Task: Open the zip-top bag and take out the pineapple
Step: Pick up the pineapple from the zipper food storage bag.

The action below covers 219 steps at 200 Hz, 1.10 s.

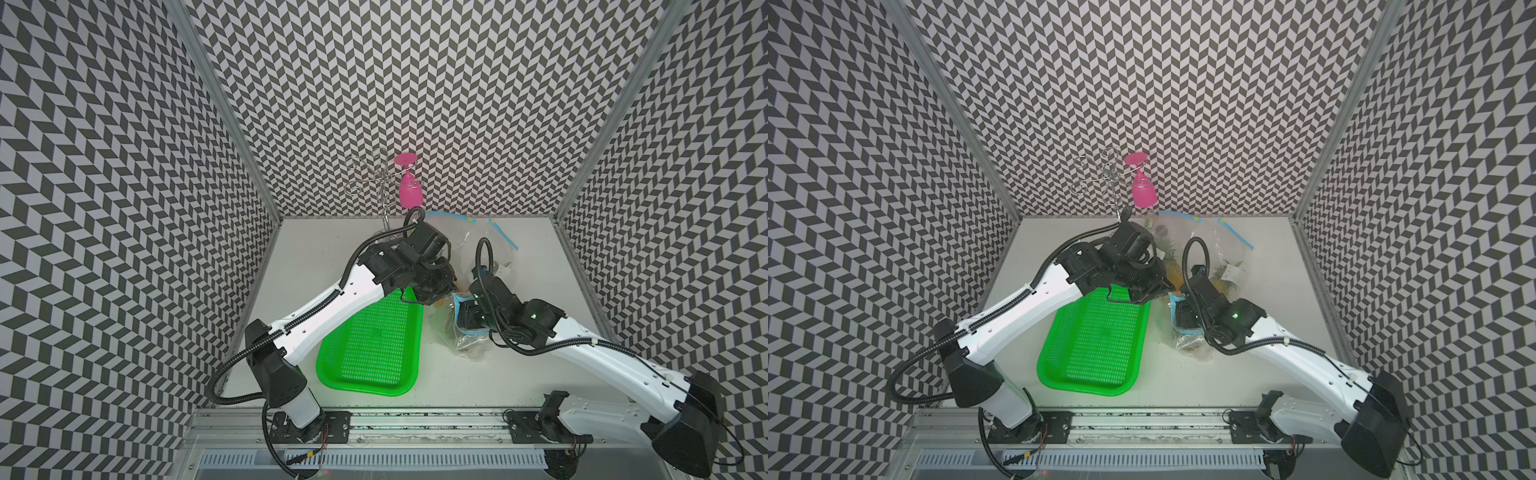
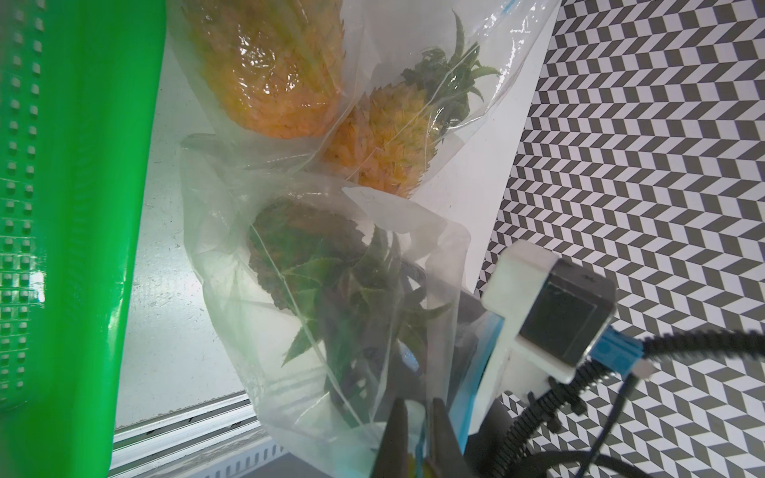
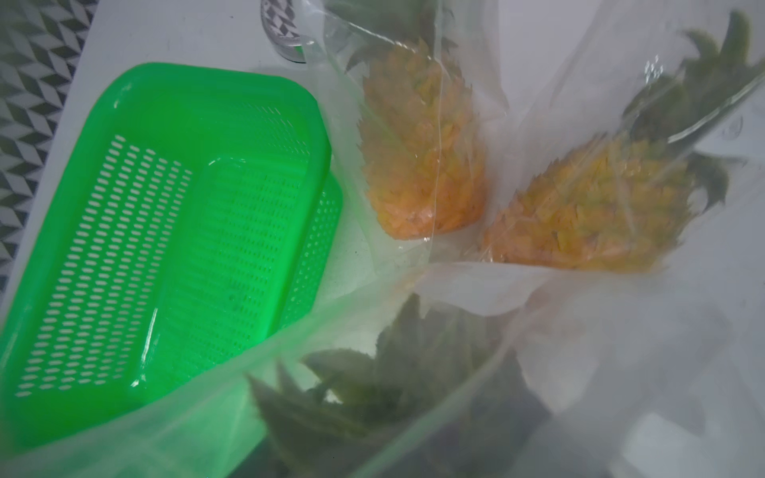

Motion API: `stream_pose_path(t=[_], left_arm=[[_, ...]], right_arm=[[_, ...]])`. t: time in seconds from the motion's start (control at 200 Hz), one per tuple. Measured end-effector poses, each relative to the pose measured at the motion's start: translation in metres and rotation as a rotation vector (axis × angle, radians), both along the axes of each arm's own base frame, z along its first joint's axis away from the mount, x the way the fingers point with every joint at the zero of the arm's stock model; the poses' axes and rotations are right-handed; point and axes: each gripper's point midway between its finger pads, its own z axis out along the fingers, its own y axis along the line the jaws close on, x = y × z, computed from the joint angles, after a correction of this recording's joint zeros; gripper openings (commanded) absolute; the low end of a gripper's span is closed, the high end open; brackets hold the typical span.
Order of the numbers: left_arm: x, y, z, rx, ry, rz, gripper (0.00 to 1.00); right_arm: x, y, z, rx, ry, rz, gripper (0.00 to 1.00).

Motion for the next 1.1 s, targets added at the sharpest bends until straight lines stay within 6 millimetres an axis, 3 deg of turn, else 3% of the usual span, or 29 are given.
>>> stream_pose_path(t=[0.05, 0.095, 0.26, 0.36, 0.426, 0.626, 0.746, 0.826, 0.941, 1.096], left_arm=[[0.000, 0.000, 0.001, -0.002, -0.002, 0.000, 0.00], [0.000, 0.001, 0.002, -0.004, -0.005, 0.001, 0.03], [0.006, 0.008, 0.012, -0.005, -0.051, 0.022, 0.82], [0.017, 0.016, 0.025, -0.011, -0.101, 0.058, 0.94], [0.028, 0.026, 0.038, -0.016, -0.138, 0.100, 0.95], [0.055, 0.074, 0.077, -0.036, -0.236, 0.261, 0.96], [0.065, 0.107, 0.085, -0.038, -0.243, 0.358, 0.97], [0.069, 0.129, 0.073, -0.028, -0.203, 0.416, 0.97], [0.074, 0.151, 0.036, -0.023, -0.089, 0.478, 1.00], [0.077, 0.152, -0.008, -0.056, 0.070, 0.508, 1.00]], right_arm=[[0.002, -0.001, 0.003, 0.004, -0.015, -0.007, 0.00], [0.003, -0.003, 0.005, -0.001, -0.027, -0.014, 0.00], [0.000, -0.007, 0.011, -0.012, -0.019, -0.019, 0.00], [-0.006, -0.011, 0.027, -0.003, -0.014, -0.020, 0.00], [-0.006, -0.012, 0.049, 0.019, -0.030, -0.022, 0.00], [0.006, -0.005, 0.144, 0.170, -0.162, -0.030, 0.00], [0.019, -0.003, 0.178, 0.225, -0.202, -0.035, 0.00], [0.030, 0.003, 0.191, 0.248, -0.210, -0.029, 0.00], [0.042, 0.016, 0.199, 0.270, -0.203, -0.004, 0.00], [0.045, 0.033, 0.198, 0.300, -0.175, 0.052, 0.00]])
